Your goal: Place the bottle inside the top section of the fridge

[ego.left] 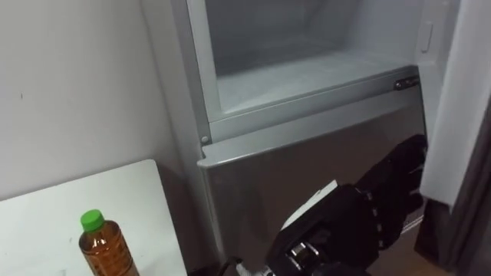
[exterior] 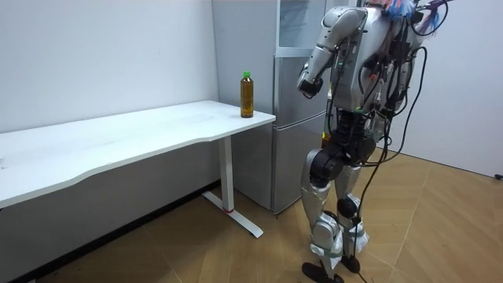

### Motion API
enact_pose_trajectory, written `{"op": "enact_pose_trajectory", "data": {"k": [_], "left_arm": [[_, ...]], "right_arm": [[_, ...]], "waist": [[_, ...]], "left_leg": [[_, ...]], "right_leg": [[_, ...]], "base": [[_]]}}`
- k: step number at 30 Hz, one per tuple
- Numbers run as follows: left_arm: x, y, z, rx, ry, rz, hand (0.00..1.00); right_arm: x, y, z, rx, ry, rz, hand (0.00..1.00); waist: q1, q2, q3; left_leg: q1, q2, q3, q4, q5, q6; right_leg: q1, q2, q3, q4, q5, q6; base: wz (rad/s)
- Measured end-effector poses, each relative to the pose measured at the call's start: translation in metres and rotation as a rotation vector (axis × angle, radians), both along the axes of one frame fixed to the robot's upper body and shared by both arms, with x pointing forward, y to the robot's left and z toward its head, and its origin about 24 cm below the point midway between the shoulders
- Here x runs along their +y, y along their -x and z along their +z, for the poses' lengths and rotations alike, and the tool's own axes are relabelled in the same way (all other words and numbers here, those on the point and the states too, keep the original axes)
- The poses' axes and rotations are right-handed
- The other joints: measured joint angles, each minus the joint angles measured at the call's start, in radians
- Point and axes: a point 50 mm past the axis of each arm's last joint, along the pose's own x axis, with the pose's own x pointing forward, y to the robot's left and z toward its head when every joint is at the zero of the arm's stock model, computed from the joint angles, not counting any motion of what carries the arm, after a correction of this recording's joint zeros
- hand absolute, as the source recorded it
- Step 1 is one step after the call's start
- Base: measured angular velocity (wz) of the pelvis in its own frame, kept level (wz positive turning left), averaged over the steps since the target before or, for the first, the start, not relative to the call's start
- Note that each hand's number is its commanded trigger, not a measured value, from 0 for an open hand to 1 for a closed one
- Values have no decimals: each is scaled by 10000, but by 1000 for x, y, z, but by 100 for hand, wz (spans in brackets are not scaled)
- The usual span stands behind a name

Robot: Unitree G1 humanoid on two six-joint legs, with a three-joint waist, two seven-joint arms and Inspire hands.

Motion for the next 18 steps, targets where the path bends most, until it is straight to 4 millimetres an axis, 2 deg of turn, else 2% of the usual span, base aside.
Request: {"op": "enact_pose_trajectory", "data": {"k": [5, 18], "left_arm": [[-2, -1, -8, 174, -290, -149, 0], [-6, 3, -11, 112, -407, -584, 0]], "right_arm": [[1, -1, 0, -12, -16, 56, 0], [2, -6, 0, 12, -19, 350, 0]], "waist": [[13, -28, 19], [-3, -78, 55]], "left_leg": [[-6, 36, 132, -37, -18, -31], [22, 105, 210, -77, -67, -116]], "right_leg": [[-78, 12, 113, 0, 1, -7], [-133, 60, 84, -5, -26, -58]], "base": [[-12], [-2]]}}
